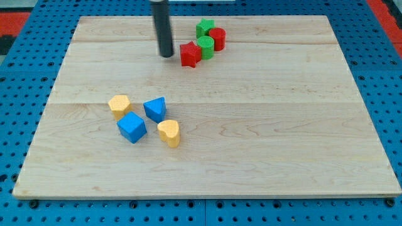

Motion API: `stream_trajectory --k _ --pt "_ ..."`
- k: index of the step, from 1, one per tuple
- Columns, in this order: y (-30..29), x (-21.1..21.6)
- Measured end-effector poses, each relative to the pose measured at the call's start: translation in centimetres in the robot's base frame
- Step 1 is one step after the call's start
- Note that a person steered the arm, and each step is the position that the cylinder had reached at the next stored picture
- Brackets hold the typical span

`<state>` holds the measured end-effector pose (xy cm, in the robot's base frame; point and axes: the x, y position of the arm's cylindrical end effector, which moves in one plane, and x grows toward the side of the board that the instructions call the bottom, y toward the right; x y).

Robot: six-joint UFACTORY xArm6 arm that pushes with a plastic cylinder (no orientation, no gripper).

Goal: Slide the red star to the right and down

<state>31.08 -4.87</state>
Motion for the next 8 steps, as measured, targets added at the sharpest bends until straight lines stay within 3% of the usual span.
stream_trajectory --k 2,3,4,5,6,7,8 --pt "9.3 3.5" --pt "7.2 2.9" --pt "4.5 -1.5" --pt "10.2 -1.7" --pt "13.3 4.3" --pt "13.0 5.7" --pt "13.7 4.4"
